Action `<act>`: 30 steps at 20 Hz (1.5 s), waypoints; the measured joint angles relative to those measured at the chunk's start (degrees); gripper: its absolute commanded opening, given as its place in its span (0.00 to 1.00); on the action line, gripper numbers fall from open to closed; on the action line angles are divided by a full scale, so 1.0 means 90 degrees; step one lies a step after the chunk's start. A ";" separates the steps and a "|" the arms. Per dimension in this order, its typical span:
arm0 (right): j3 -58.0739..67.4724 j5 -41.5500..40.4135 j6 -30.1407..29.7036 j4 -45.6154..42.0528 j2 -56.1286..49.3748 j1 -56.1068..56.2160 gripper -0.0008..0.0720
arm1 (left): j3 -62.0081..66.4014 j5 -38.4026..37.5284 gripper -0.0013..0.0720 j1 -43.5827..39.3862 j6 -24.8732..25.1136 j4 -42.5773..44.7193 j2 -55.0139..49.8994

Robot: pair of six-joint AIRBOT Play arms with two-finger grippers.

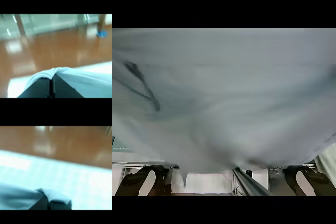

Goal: Fold the shirts.

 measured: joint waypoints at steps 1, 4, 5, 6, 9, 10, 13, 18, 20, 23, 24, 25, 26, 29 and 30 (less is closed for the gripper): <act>-0.0525 -0.0129 -0.0034 0.0053 0.0002 0.0000 0.05 | -0.0367 0.0024 0.04 -0.0049 -0.0041 0.0002 -0.0080; -0.2212 -0.0911 -0.0238 0.0158 -0.0265 0.0000 0.05 | -0.1603 0.0265 0.04 -0.0129 -0.0126 -0.0138 -0.0605; -0.2691 -0.1224 -0.0316 0.0175 -0.0481 0.0000 0.05 | -0.1945 0.0401 0.04 -0.0146 -0.0143 -0.0204 -0.0865; -0.3036 -0.1552 -0.0389 0.0209 -0.0758 0.0002 0.05 | -0.2251 0.0588 0.04 -0.0170 -0.0143 -0.0277 -0.1175; -0.3563 -0.2509 -0.0578 0.0304 -0.1945 0.0002 0.05 | -0.2715 0.1501 0.04 -0.0243 -0.0143 -0.0418 -0.2297; -0.3572 -0.2820 -0.0619 0.0381 -0.2441 0.0007 0.05 | -0.2739 0.1872 0.04 -0.0287 -0.0141 -0.0474 -0.2732; -0.3072 -0.3436 -0.0678 0.0729 -0.3944 0.0007 0.05 | -0.2480 0.2540 0.05 -0.0461 -0.0321 -0.0549 -0.3963; -0.1826 -0.3723 -0.0449 0.1649 -0.5974 0.0007 0.05 | -0.1841 0.2817 0.05 -0.0724 -0.1088 -0.0804 -0.5549; -0.1586 -0.3592 -0.0389 0.1838 -0.6365 0.0007 0.05 | -0.1741 0.2798 0.05 -0.0780 -0.1273 -0.0899 -0.5860; -0.1418 -0.2951 -0.0619 0.1955 -0.6613 -0.0032 0.05 | -0.1678 0.2336 0.05 -0.0780 -0.1205 -0.0945 -0.6079; -0.1392 -0.2654 -0.0695 0.1882 -0.6657 -0.0046 0.05 | -0.1668 0.2064 0.05 -0.0753 -0.1100 -0.0940 -0.6125; -0.1372 -0.2380 -0.0724 0.1741 -0.6683 -0.0049 0.05 | -0.1664 0.1812 0.05 -0.0716 -0.1013 -0.0894 -0.6161; -0.1370 -0.2113 -0.0721 0.1523 -0.6708 -0.0039 0.05 | -0.1656 0.1596 0.05 -0.0680 -0.0954 -0.0831 -0.6193; -0.1450 -0.1525 -0.0617 0.0828 -0.6744 -0.0012 0.05 | -0.1654 0.0886 0.05 -0.0583 -0.0850 -0.0503 -0.6373; -0.1511 -0.1411 -0.0573 0.0668 -0.6756 -0.0007 0.05 | -0.1654 0.0685 0.05 -0.0566 -0.0826 -0.0423 -0.6453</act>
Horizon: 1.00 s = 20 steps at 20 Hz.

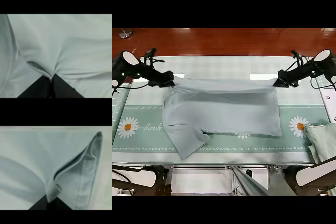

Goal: Fold the shirts.

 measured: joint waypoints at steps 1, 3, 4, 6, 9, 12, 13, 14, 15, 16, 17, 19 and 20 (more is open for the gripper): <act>-0.0078 0.0080 0.0024 -0.0109 0.0000 0.0002 0.05 | 0.0000 -0.0204 0.05 0.0005 0.0022 0.0083 -0.0097; -0.0231 0.0165 0.0073 -0.0282 -0.0029 0.0007 0.08 | 0.0000 -0.0539 0.05 0.0007 0.0041 0.0143 -0.0294; -0.0289 0.0197 0.0100 -0.0338 -0.0039 0.0007 0.48 | 0.0000 -0.0690 0.14 0.0015 0.0044 0.0175 -0.0369; -0.0369 0.0282 0.0121 -0.0401 -0.0046 0.0007 0.86 | 0.0015 -0.0971 0.97 0.0053 0.0053 0.0270 -0.0478; -0.0406 0.0544 0.0114 -0.0420 0.0036 -0.0068 0.86 | 0.0131 -0.1547 0.97 0.0172 0.0041 0.0406 -0.0515; -0.0532 0.0801 0.0090 -0.0724 0.0384 -0.0362 0.86 | 0.0039 -0.2011 0.97 0.0452 0.0015 0.0593 -0.0216; -0.0695 0.0799 0.0075 -0.0801 0.0578 -0.0493 0.86 | -0.0117 -0.2057 0.97 0.0585 0.0017 0.0619 -0.0029; -0.0984 0.0743 0.0044 -0.0918 0.0843 -0.0663 0.86 | -0.0364 -0.2086 0.98 0.0750 0.0029 0.0619 0.0189; -0.1348 0.0583 0.0005 -0.0945 0.1134 -0.0831 0.86 | -0.0726 -0.2079 0.97 0.0974 0.0070 0.0641 0.0466; -0.1846 0.0345 -0.0053 -0.0930 0.1484 -0.1013 0.86 | -0.1168 -0.1936 0.97 0.1234 0.0104 0.0678 0.0787; -0.2370 0.0114 -0.0134 -0.0801 0.1841 -0.1178 0.86 | -0.1649 -0.1814 0.97 0.1513 0.0160 0.0624 0.1093; -0.3531 -0.0474 -0.0376 -0.0396 0.2601 -0.1445 0.86 | -0.2715 -0.1486 0.97 0.2174 0.0333 0.0284 0.1770; -0.4095 -0.0733 -0.0498 -0.0168 0.2973 -0.1530 0.86 | -0.3257 -0.1287 0.97 0.2526 0.0369 0.0107 0.2096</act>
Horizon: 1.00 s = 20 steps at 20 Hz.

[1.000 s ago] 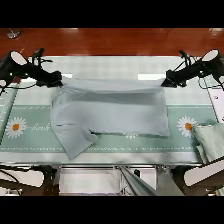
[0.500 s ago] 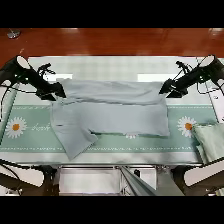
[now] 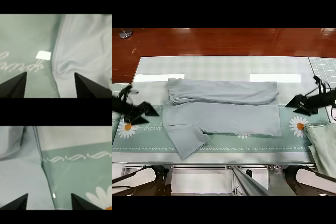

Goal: Fold the shirts.

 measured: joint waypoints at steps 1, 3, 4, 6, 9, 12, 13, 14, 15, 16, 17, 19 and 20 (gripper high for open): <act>-0.0474 -0.0231 -0.0097 0.0189 0.0306 -0.0051 0.86 | -0.0444 0.0121 0.97 0.0316 0.0034 -0.0172 0.0287; -0.1258 -0.0585 -0.0304 0.0588 0.0804 -0.0126 0.86 | -0.1270 0.0393 0.97 0.0809 0.0114 -0.0583 0.0763; -0.1506 -0.0699 -0.0372 0.0738 0.0957 -0.0151 0.86 | -0.1632 0.0510 0.97 0.0933 0.0216 -0.0916 0.0933; -0.1843 -0.0843 -0.0471 0.0974 0.1156 -0.0180 0.86 | -0.2203 0.0646 0.97 0.0950 0.0415 -0.1365 0.1134; -0.2076 -0.0959 -0.0588 0.1280 0.1287 -0.0199 0.86 | -0.2815 0.0821 0.98 0.0607 0.0561 -0.1868 0.1275; -0.2132 -0.0998 -0.0719 0.1644 0.1338 -0.0248 0.86 | -0.3203 0.1144 0.97 -0.0010 0.0794 -0.2399 0.1328; -0.2103 -0.1001 -0.0753 0.1712 0.1345 -0.0318 0.86 | -0.3276 0.1234 0.91 -0.0211 0.0874 -0.2526 0.1338; -0.2076 -0.0976 -0.0750 0.1722 0.1355 -0.0418 0.86 | -0.3334 0.1311 0.40 -0.0391 0.0940 -0.2606 0.1341; -0.2052 -0.0925 -0.0709 0.1649 0.1358 -0.0551 0.86 | -0.3381 0.1477 0.07 -0.0529 0.1056 -0.2511 0.1338; -0.2033 -0.0835 -0.0585 0.1474 0.1360 -0.0663 0.86 | -0.3402 0.1525 0.05 -0.0617 0.1158 -0.2482 0.1326; -0.2023 -0.0709 -0.0406 0.1214 0.1365 -0.0753 0.86 | -0.3381 0.1457 0.05 -0.0690 0.1324 -0.2467 0.1343; -0.2033 -0.0369 -0.0095 0.0670 0.1365 -0.0843 0.86 | -0.3264 0.1224 0.05 -0.0780 0.1491 -0.2613 0.1348; -0.2072 -0.0163 0.0032 0.0454 0.1365 -0.0869 0.86 | -0.3194 0.1105 0.05 -0.0804 0.1549 -0.2642 0.1350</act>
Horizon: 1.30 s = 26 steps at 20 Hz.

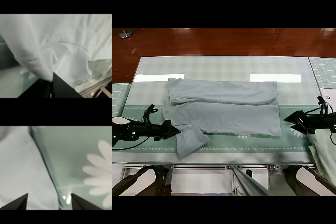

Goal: Fold the shirts.

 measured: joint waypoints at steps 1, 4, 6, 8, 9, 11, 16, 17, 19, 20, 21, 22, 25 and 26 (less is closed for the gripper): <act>-0.0051 0.0163 0.0063 -0.0146 0.0000 -0.0005 0.86 | 0.0080 -0.0070 0.05 -0.0022 0.0051 -0.0039 0.0002; -0.0257 0.0440 0.0206 -0.0347 -0.0024 0.0255 0.86 | 0.0240 -0.0194 0.05 -0.0053 0.0134 -0.0104 0.0002; -0.0340 0.0495 0.0250 -0.0398 -0.0129 0.0571 0.86 | 0.0289 -0.0270 0.05 -0.0080 0.0160 -0.0136 0.0002; -0.0359 0.0386 0.0270 -0.0253 -0.0291 0.0879 0.86 | 0.0318 -0.0287 0.05 -0.0090 0.0180 -0.0187 0.0002; -0.0335 0.0328 0.0282 -0.0102 -0.0391 0.1018 0.86 | 0.0323 -0.0289 0.05 -0.0095 0.0182 -0.0221 0.0002; -0.0236 0.0160 0.0299 0.0192 -0.0614 0.1263 0.70 | 0.0335 -0.0299 0.05 -0.0100 0.0185 -0.0272 0.0002; 0.0316 -0.0214 0.0117 0.0646 -0.1039 0.1685 0.05 | 0.0702 -0.0342 0.05 -0.0092 0.0192 -0.0318 0.0002; 0.0503 -0.0253 0.0078 0.0665 -0.1071 0.1715 0.05 | 0.0903 -0.0357 0.05 -0.0087 0.0189 -0.0323 0.0000; 0.0993 -0.0253 0.0058 0.0709 -0.1139 0.1753 0.05 | 0.1411 -0.0350 0.05 -0.0087 0.0175 -0.0338 -0.0075; 0.1265 -0.0250 0.0058 0.0716 -0.1209 0.1773 0.05 | 0.1685 -0.0306 0.05 -0.0102 0.0124 -0.0340 -0.0158; 0.1549 -0.0250 0.0066 0.0743 -0.1304 0.1785 0.05 | 0.2004 -0.0250 0.05 -0.0143 0.0092 -0.0345 -0.0299; 0.1863 -0.0301 0.0085 0.0818 -0.1447 0.1792 0.05 | 0.2329 -0.0192 0.05 -0.0199 0.0051 -0.0342 -0.0486; 0.2793 -0.0389 0.0151 0.1025 -0.1982 0.1809 0.05 | 0.3463 -0.0083 0.05 -0.0432 -0.0119 -0.0330 -0.1324; 0.3092 -0.0437 0.0170 0.1073 -0.2181 0.1812 0.05 | 0.3857 -0.0024 0.05 -0.0510 -0.0204 -0.0340 -0.1634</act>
